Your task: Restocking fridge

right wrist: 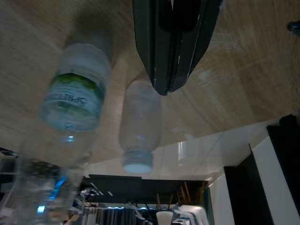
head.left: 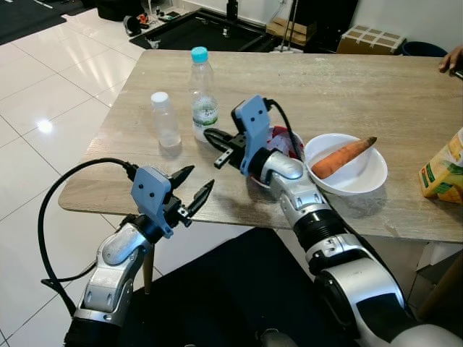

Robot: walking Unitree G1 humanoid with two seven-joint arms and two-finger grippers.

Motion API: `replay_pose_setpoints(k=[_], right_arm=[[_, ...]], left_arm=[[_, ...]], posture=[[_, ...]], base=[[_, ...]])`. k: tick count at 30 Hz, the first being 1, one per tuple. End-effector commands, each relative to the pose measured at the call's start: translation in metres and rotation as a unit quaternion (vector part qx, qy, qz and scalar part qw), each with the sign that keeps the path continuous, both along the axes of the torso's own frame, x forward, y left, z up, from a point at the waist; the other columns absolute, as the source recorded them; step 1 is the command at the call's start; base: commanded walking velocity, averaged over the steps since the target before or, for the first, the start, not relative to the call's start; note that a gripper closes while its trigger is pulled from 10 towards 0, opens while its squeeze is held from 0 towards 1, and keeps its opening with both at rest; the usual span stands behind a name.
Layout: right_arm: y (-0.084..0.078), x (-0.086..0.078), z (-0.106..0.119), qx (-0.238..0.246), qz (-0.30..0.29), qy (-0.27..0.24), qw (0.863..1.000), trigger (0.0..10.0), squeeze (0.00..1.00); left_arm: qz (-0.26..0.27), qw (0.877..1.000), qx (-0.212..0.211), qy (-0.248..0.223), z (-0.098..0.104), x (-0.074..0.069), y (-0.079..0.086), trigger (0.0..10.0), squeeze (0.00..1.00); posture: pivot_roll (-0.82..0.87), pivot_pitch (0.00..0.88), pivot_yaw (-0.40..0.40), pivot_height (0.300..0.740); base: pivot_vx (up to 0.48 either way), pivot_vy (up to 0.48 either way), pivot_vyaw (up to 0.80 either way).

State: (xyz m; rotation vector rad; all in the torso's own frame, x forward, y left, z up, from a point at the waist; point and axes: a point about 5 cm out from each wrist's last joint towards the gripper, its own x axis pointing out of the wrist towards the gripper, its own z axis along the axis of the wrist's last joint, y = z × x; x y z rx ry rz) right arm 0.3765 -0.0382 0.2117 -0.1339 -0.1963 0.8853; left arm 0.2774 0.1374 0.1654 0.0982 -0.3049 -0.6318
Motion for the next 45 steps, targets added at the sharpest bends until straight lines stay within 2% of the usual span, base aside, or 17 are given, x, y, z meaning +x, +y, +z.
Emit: replay_pose_setpoints(k=[1, 4, 8, 12, 13, 14, 16, 17, 26, 30, 35, 36, 39, 40, 41, 43, 45], right_arm=[[0.008, -0.005, -0.008, -0.003, 0.018, 0.007, 1.0, 10.0, 0.0], [0.0, -0.004, 0.001, 0.066, 0.007, 0.008, 0.998, 10.0, 0.0], [-0.016, -0.005, 0.007, 0.106, -0.012, -0.005, 0.994, 10.0, 0.0], [-0.027, -0.009, 0.006, 0.11, -0.025, -0.013, 0.993, 10.0, 0.0], [-0.034, -0.013, 0.003, 0.104, -0.03, -0.02, 0.994, 10.0, 0.06], [-0.04, -0.018, 0.001, 0.097, -0.034, -0.025, 0.994, 10.0, 0.18], [-0.043, -0.021, -0.001, 0.092, -0.035, -0.029, 0.995, 10.0, 0.18], [-0.054, -0.028, -0.007, 0.074, -0.038, -0.034, 0.996, 10.0, 1.0], [-0.075, -0.037, -0.017, 0.012, -0.046, -0.049, 0.998, 10.0, 1.0], [-0.086, -0.046, -0.027, -0.045, -0.049, -0.062, 0.996, 10.0, 1.0], [-0.081, -0.056, -0.04, -0.091, -0.041, -0.059, 0.993, 10.0, 1.0], [-0.078, -0.057, -0.043, -0.1, -0.036, -0.059, 0.993, 10.0, 0.94], [-0.075, -0.059, -0.045, -0.106, -0.029, -0.057, 0.992, 10.0, 0.94], [-0.07, -0.06, -0.049, -0.113, -0.019, -0.051, 0.992, 10.0, 0.39], [-0.07, -0.06, -0.049, -0.113, -0.019, -0.051, 0.992, 10.0, 0.39], [-0.063, -0.061, -0.054, -0.124, -0.008, -0.042, 0.991, 10.0, 0.0], [-0.058, -0.059, -0.06, -0.136, -0.011, -0.034, 0.99, 10.0, 0.0]], left_arm=[[0.006, 1.0, 0.011, 0.007, -0.004, -0.002, 0.004, 10.0, 0.0], [0.007, 1.0, 0.01, 0.006, -0.004, -0.002, 0.005, 10.0, 0.0], [0.006, 1.0, 0.009, 0.007, -0.004, -0.003, 0.004, 10.0, 0.0], [0.003, 1.0, 0.009, 0.008, -0.005, -0.003, 0.003, 10.0, 0.0], [0.001, 1.0, 0.009, 0.009, -0.006, -0.003, 0.002, 10.0, 0.0], [0.0, 1.0, 0.009, 0.009, -0.006, -0.003, 0.001, 10.0, 0.0], [-0.001, 1.0, 0.009, 0.01, -0.006, -0.002, 0.0, 10.0, 0.0], [-0.003, 1.0, 0.008, 0.009, -0.006, -0.001, -0.001, 10.0, 0.0], [-0.007, 1.0, 0.012, 0.009, -0.006, 0.0, -0.003, 10.0, 0.0], [-0.006, 1.0, 0.014, 0.011, -0.007, -0.001, -0.002, 10.0, 0.0], [-0.005, 1.0, 0.015, 0.013, -0.008, -0.002, -0.002, 10.0, 0.0], [-0.005, 1.0, 0.015, 0.013, -0.008, -0.003, -0.002, 10.0, 0.0], [-0.004, 1.0, 0.016, 0.013, -0.008, -0.002, -0.002, 10.0, 0.0], [-0.004, 1.0, 0.017, 0.013, -0.009, -0.002, -0.002, 10.0, 0.0], [-0.004, 1.0, 0.017, 0.013, -0.009, -0.002, -0.002, 10.0, 0.0], [-0.003, 1.0, 0.018, 0.013, -0.009, -0.002, -0.002, 10.0, 0.0], [-0.003, 1.0, 0.02, 0.013, -0.009, -0.002, -0.002, 10.0, 0.0]], posture=[[-0.13, 0.147, 0.025, 0.74], [-0.13, 0.147, 0.025, 0.74], [-0.14, 0.147, 0.029, 0.74], [-0.14, 0.147, 0.031, 0.74], [-0.14, 0.15, 0.035, 0.74], [-0.14, 0.15, 0.035, 0.74], [-0.14, 0.15, 0.035, 0.74], [-0.15, 0.157, 0.042, 0.74], [-0.15, 0.161, 0.042, 0.74], [-0.15, 0.165, 0.039, 0.74], [-0.15, 0.166, 0.036, 0.74], [-0.15, 0.166, 0.036, 0.74], [-0.15, 0.167, 0.035, 0.74], [-0.15, 0.167, 0.035, 0.74], [-0.15, 0.167, 0.035, 0.74], [-0.15, 0.169, 0.034, 0.74], [-0.15, 0.17, 0.035, 0.74]], base=[[0.0, 0.0, 0.0], [0.0, 0.0, 0.0], [0.0, 0.0, 0.0], [0.0, 0.0, 0.0], [0.0, 0.0, 0.0], [0.0, 0.0, 0.0], [0.0, 0.0, 0.0], [0.0, 0.0, 0.0], [0.0, 0.0, 0.0], [0.0, 0.0, 0.0], [0.0, 0.0, 0.0], [0.0, 0.0, 0.0], [0.0, 0.0, 0.0], [0.0, 0.0, 0.0], [0.0, 0.0, 0.0], [0.0, 0.0, 0.0], [0.0, 0.0, 0.0]])
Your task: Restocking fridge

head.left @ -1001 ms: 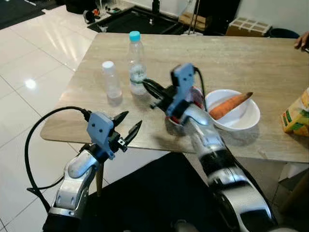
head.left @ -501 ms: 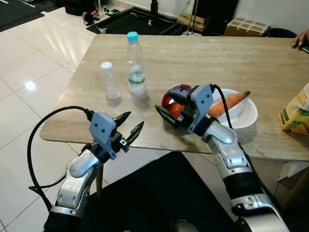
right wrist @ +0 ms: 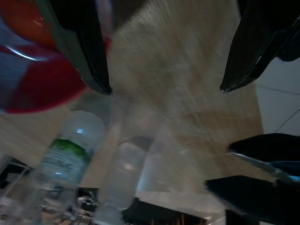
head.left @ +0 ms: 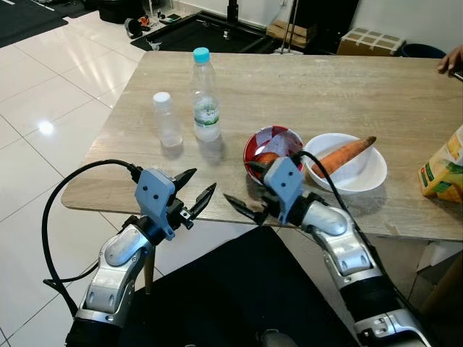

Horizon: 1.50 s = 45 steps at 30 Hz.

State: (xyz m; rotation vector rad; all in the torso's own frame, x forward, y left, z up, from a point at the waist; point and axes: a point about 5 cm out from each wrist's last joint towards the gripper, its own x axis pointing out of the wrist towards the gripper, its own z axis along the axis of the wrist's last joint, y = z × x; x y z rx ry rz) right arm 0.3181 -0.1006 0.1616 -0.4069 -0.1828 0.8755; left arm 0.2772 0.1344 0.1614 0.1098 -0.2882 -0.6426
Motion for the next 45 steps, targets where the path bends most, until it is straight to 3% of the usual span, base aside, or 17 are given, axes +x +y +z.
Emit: replay_pose_setpoints(k=[1, 15, 17, 22, 24, 32, 40, 45], right_arm=[[0.005, 0.0, -0.01, -0.015, -0.002, 0.018, 1.0, 10.0, 0.0], [0.024, 0.016, -0.016, -0.006, -0.077, 0.029, 0.997, 10.0, 0.0], [0.026, 0.018, -0.006, 0.051, -0.086, 0.027, 0.995, 10.0, 0.0], [0.027, 0.015, 0.002, 0.091, -0.073, 0.014, 0.993, 10.0, 0.0], [0.027, 0.011, 0.012, 0.142, -0.069, -0.008, 0.987, 10.0, 0.0], [0.024, 0.007, 0.027, 0.206, -0.085, -0.045, 0.974, 10.0, 0.0], [0.031, 0.009, 0.008, 0.142, -0.103, -0.022, 0.984, 10.0, 0.0], [0.032, 0.018, -0.008, 0.086, -0.159, -0.004, 0.984, 10.0, 0.0]], left_arm=[[0.001, 1.0, 0.011, 0.007, -0.005, -0.002, 0.001, 10.0, 0.0], [0.003, 1.0, 0.013, 0.004, -0.004, -0.001, 0.0, 10.0, 0.0], [0.005, 1.0, 0.012, 0.003, -0.003, -0.001, 0.0, 10.0, 0.0], [0.005, 1.0, 0.012, 0.004, -0.003, -0.001, 0.001, 10.0, 0.0], [0.004, 1.0, 0.012, 0.004, -0.003, -0.001, 0.0, 10.0, 0.0], [0.0, 1.0, 0.013, 0.003, -0.003, 0.0, -0.001, 10.0, 0.0], [-0.002, 1.0, 0.013, 0.003, -0.003, 0.001, -0.001, 10.0, 0.0], [-0.004, 1.0, 0.014, 0.003, -0.003, 0.002, -0.002, 10.0, 0.0]], posture=[[-0.15, 0.17, 0.035, 0.74], [-0.14, 0.171, 0.033, 0.74], [-0.14, 0.171, 0.033, 0.74], [-0.14, 0.171, 0.034, 0.74], [-0.14, 0.169, 0.039, 0.74], [-0.15, 0.169, 0.045, 0.74], [-0.15, 0.17, 0.05, 0.74], [-0.14, 0.169, 0.051, 0.74]], base=[[0.0, 0.0, 0.0], [0.0, 0.0, 0.0], [0.0, 0.0, 0.0], [0.0, 0.0, 0.0], [0.0, 0.0, 0.0], [0.0, 0.0, 0.0], [0.0, 0.0, 0.0], [0.0, 0.0, 0.0]])
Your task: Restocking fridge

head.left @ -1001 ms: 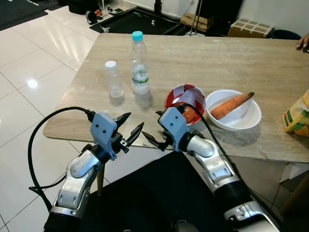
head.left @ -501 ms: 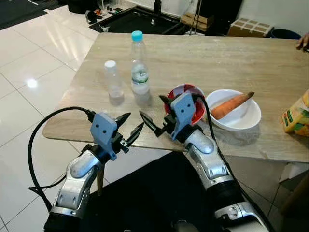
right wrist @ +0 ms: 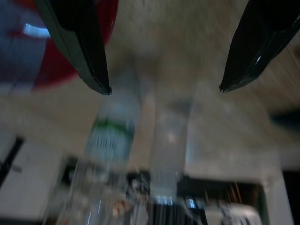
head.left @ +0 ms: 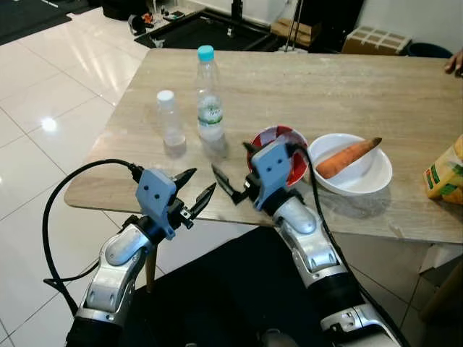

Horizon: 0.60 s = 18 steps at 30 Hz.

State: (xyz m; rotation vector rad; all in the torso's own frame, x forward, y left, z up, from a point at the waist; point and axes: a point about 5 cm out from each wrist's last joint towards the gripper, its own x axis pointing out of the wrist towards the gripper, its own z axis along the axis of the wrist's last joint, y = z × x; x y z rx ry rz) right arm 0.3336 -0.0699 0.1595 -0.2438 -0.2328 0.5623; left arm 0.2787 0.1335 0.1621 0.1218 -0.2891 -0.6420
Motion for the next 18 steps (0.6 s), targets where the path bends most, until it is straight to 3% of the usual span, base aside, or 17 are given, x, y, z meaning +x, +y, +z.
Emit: replay_pose_setpoints(k=[1, 10, 18], right_arm=[[0.001, 0.004, -0.007, -0.017, -0.025, 0.017, 0.999, 10.0, 0.0], [-0.006, 0.016, -0.01, -0.014, -0.096, 0.03, 0.995, 10.0, 0.0], [-0.006, 0.021, -0.004, -0.009, -0.115, 0.025, 0.993, 10.0, 0.0]], left_arm=[[-0.005, 1.0, 0.009, 0.005, -0.004, 0.0, -0.002, 10.0, 0.0], [-0.009, 1.0, 0.009, 0.006, -0.006, -0.001, -0.003, 10.0, 0.0], [-0.009, 1.0, 0.009, 0.005, -0.005, -0.001, -0.003, 10.0, 0.0]], posture=[[-0.14, 0.169, 0.051, 0.74], [-0.15, 0.159, 0.05, 0.74], [-0.15, 0.154, 0.05, 0.74]], base=[[0.0, 0.0, 0.0], [0.0, 0.0, 0.0], [0.0, 0.0, 0.0]])
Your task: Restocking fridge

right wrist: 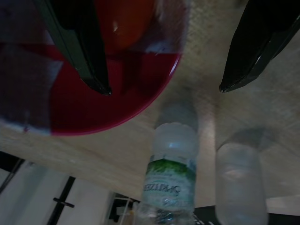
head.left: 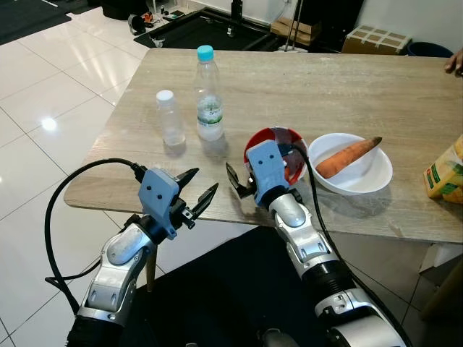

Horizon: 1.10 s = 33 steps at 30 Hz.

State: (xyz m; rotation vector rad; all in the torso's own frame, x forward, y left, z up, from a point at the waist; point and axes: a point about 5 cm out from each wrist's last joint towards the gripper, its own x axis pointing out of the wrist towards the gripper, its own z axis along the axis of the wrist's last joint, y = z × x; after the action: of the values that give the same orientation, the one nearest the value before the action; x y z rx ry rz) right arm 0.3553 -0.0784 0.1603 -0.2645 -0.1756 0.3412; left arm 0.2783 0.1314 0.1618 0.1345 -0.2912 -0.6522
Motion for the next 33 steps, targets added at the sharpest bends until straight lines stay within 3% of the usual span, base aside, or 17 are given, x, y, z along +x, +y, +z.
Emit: replay_pose_setpoints(k=[1, 11, 14, 16, 19, 20, 22, 24, 26, 27, 28, 29, 30, 31, 33], right_arm=[[0.002, 0.0, -0.005, -0.005, -0.005, 0.011, 1.0, 10.0, 0.0], [0.002, 0.001, -0.01, -0.013, -0.02, 0.014, 1.0, 10.0, 0.0], [0.003, 0.0, -0.012, -0.016, -0.019, 0.016, 1.0, 9.6, 0.0], [0.005, 0.0, -0.015, -0.027, -0.018, 0.018, 0.999, 8.0, 0.0], [0.006, 0.0, -0.017, -0.035, -0.018, 0.021, 0.999, 7.3, 0.0], [0.005, 0.0, -0.017, -0.037, -0.019, 0.021, 0.999, 6.1, 0.0], [0.005, 0.0, -0.018, -0.039, -0.02, 0.021, 0.999, 6.1, 0.0], [0.004, 0.001, -0.018, -0.042, -0.021, 0.022, 0.999, 4.0, 0.0], [0.004, 0.001, -0.018, -0.043, -0.022, 0.023, 0.999, 4.0, 0.0], [0.004, 0.001, -0.019, -0.044, -0.022, 0.024, 0.999, 3.2, 0.0], [0.004, 0.001, -0.019, -0.045, -0.023, 0.024, 0.998, 3.2, 0.0], [0.003, 0.001, -0.019, -0.045, -0.023, 0.025, 0.998, 1.5, 0.0], [0.003, 0.001, -0.019, -0.045, -0.023, 0.025, 0.998, 1.5, 0.0], [0.003, 0.001, -0.02, -0.046, -0.024, 0.026, 0.998, 0.6, 0.0], [0.003, 0.002, -0.02, -0.046, -0.024, 0.026, 0.998, 0.0, 0.0]], left_arm=[[-0.005, 1.0, 0.004, 0.007, -0.004, 0.0, -0.001, 10.0, 0.0], [-0.008, 1.0, 0.008, 0.007, -0.005, -0.001, -0.002, 10.0, 0.0], [-0.007, 1.0, 0.008, 0.007, -0.005, -0.001, -0.002, 10.0, 0.0], [-0.007, 1.0, 0.009, 0.007, -0.005, 0.0, -0.002, 10.0, 0.0], [-0.006, 1.0, 0.009, 0.008, -0.005, 0.0, -0.002, 10.0, 0.0], [-0.006, 1.0, 0.01, 0.008, -0.005, 0.0, -0.002, 10.0, 0.0], [-0.005, 1.0, 0.01, 0.008, -0.005, 0.0, -0.002, 10.0, 0.0], [-0.004, 1.0, 0.011, 0.008, -0.005, 0.0, -0.001, 10.0, 0.0], [-0.004, 1.0, 0.012, 0.008, -0.005, 0.0, -0.001, 10.0, 0.0], [-0.004, 1.0, 0.012, 0.009, -0.005, 0.0, -0.001, 10.0, 0.0], [-0.004, 1.0, 0.012, 0.009, -0.005, 0.0, -0.001, 10.0, 0.0], [-0.003, 1.0, 0.013, 0.009, -0.005, 0.0, -0.001, 10.0, 0.0], [-0.003, 1.0, 0.013, 0.009, -0.005, 0.0, -0.001, 10.0, 0.0], [-0.003, 1.0, 0.013, 0.009, -0.005, 0.0, -0.001, 10.0, 0.0], [-0.003, 1.0, 0.013, 0.009, -0.005, 0.0, -0.001, 10.0, 0.0]], posture=[[-0.15, 0.154, 0.051, 0.74], [-0.15, 0.157, 0.055, 0.74], [-0.15, 0.157, 0.055, 0.74], [-0.15, 0.159, 0.055, 0.74], [-0.15, 0.159, 0.054, 0.74], [-0.15, 0.159, 0.054, 0.74], [-0.15, 0.159, 0.054, 0.74], [-0.15, 0.161, 0.053, 0.74], [-0.15, 0.161, 0.053, 0.74], [-0.15, 0.161, 0.053, 0.74], [-0.15, 0.161, 0.053, 0.74], [-0.15, 0.16, 0.053, 0.74], [-0.15, 0.16, 0.053, 0.74], [-0.15, 0.16, 0.053, 0.74], [-0.15, 0.16, 0.053, 0.74]], base=[[0.0, 0.0, 0.0], [0.0, 0.0, 0.0], [0.0, 0.0, 0.0], [0.0, 0.0, 0.0], [0.0, 0.0, 0.0], [0.0, 0.0, 0.0], [0.0, 0.0, 0.0], [0.0, 0.0, 0.0], [0.0, 0.0, 0.0], [0.0, 0.0, 0.0], [0.0, 0.0, 0.0], [0.0, 0.0, 0.0], [0.0, 0.0, 0.0], [0.0, 0.0, 0.0], [0.0, 0.0, 0.0]])
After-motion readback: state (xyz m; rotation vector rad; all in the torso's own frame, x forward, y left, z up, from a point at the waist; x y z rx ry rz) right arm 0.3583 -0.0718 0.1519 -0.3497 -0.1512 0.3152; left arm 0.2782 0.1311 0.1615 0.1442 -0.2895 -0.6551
